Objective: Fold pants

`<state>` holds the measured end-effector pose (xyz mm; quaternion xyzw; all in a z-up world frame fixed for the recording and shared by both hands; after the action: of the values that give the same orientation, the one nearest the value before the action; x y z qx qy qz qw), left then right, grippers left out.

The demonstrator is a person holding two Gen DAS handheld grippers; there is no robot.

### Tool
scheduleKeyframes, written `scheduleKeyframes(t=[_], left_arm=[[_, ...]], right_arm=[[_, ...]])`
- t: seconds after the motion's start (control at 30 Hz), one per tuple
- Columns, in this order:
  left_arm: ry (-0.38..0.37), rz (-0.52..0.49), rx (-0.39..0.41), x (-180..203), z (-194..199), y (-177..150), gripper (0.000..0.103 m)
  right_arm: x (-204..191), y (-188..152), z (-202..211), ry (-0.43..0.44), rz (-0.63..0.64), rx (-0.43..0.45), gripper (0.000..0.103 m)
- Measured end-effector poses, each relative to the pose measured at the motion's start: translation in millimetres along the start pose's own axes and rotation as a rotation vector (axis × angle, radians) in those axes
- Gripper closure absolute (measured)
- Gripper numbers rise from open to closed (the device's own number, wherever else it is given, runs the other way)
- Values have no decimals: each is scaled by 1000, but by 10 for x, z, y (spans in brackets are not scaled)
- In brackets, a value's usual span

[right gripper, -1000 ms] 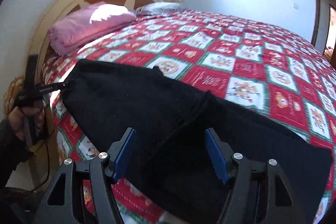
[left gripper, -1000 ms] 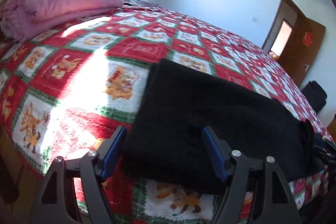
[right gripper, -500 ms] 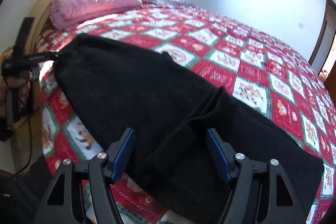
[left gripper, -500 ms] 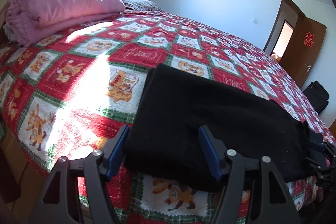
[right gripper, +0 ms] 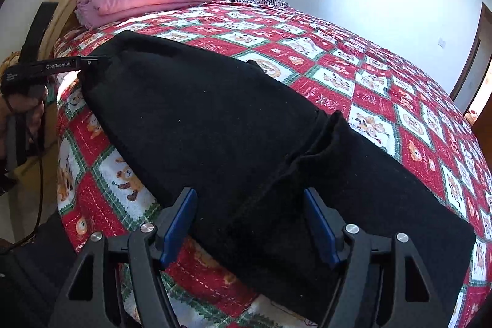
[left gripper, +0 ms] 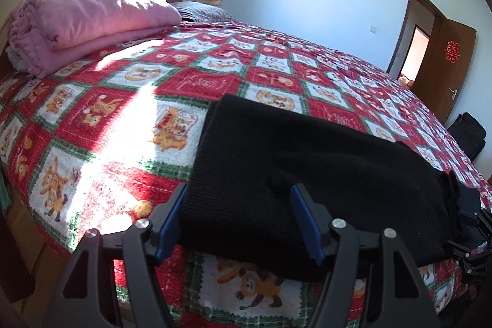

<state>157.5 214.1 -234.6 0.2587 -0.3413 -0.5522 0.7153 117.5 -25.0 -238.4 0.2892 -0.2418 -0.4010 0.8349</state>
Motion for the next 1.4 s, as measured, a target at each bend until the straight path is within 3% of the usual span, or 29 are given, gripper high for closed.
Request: scheduleKeyframes(t=[0.13,0.27,0.5,0.53,0.57,0.67,0.8,0.97,1.4], left_arm=[[-17,-2,-14,-5,-73,-70,34],[-26,1,0,-2,-21,-41,51],[-61,14,6,-4,-39,-64,51],[-77,29,6,-12,-31,-58,56],[-97,43,4,-21,-21,-51,73],[-147,60,-2,15,7,-23,83],[-180,74,14,78,99,58,85],[-252,81,99,238,413,325,85],[-386,-84,269,1168,1110,801,85]], right_arm=[[2,3,0,2,-7,2,31],[2,-7,20,2,-15,7,31],[-2,-14,15,0,-16,12,30],[0,-12,21,0,-17,12,30],[8,-9,31,0,-22,12,30],[57,-5,75,-3,-45,21,30],[176,-7,178,-14,-86,37,30],[387,2,384,-7,-155,58,30],[1342,-239,990,-52,-415,99,30]])
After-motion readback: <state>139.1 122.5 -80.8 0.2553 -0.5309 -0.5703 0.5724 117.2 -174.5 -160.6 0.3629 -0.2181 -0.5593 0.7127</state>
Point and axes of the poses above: each gripper's, at about its wrist camera, not at the fingertips, and z roughly against the way its jaws point, x to its right, y to its top, the point moved 9 cm from there along -z, roughly the way its jaws point, and after that the axes turned 1 degree about -x, right-handed, at the moved point
